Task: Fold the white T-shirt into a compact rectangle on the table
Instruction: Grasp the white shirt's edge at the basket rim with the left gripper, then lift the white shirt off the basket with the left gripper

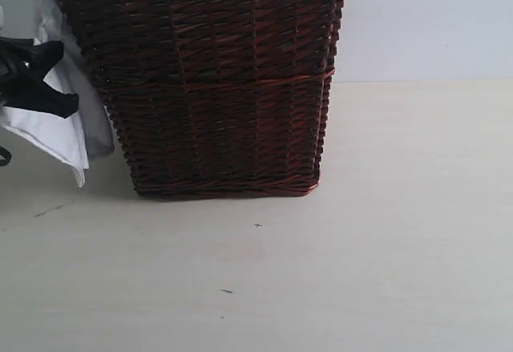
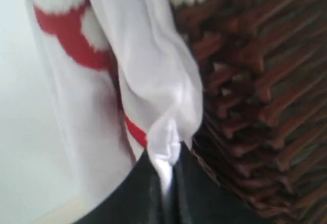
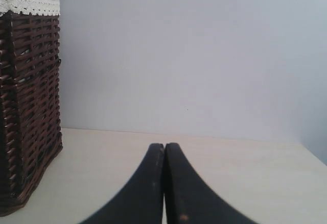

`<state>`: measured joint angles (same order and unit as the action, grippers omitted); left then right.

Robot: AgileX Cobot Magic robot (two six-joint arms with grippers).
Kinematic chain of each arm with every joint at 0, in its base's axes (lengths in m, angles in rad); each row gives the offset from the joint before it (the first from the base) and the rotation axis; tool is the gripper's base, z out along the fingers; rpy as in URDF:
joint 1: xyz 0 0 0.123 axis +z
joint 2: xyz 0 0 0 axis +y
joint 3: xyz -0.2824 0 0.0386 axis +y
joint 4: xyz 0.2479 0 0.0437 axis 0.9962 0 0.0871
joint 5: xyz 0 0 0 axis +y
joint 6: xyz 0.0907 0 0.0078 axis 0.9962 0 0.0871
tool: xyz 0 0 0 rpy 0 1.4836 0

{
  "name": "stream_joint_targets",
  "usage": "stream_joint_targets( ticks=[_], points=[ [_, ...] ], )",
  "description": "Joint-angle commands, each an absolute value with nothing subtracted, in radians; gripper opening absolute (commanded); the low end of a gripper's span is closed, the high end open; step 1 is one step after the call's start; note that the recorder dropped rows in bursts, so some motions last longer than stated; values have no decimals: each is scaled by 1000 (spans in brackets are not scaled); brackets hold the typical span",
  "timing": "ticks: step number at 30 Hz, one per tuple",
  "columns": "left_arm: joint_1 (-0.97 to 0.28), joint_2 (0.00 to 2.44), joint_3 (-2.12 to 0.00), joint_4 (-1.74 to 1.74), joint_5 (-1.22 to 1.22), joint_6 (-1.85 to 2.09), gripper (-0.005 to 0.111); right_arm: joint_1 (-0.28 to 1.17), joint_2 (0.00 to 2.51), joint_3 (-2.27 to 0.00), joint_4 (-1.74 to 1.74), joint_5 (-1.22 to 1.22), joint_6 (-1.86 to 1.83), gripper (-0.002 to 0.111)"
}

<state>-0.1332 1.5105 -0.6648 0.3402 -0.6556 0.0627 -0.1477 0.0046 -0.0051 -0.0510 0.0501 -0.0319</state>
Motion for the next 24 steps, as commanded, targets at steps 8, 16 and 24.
stream_joint_targets(
  ticks=[8, 16, 24],
  points=[
    [-138, 1256, -856, 266, -722, 121, 0, -152, 0, 0, -52, 40, -32, 0],
    [-138, 1179, -1048, 266, -699, 135, 0, -152, 0, 0, -52, 40, -32, 0],
    [-138, 1171, -1255, 266, -667, 115, 0, -152, 0, 0, -52, 40, -32, 0]
  ],
)
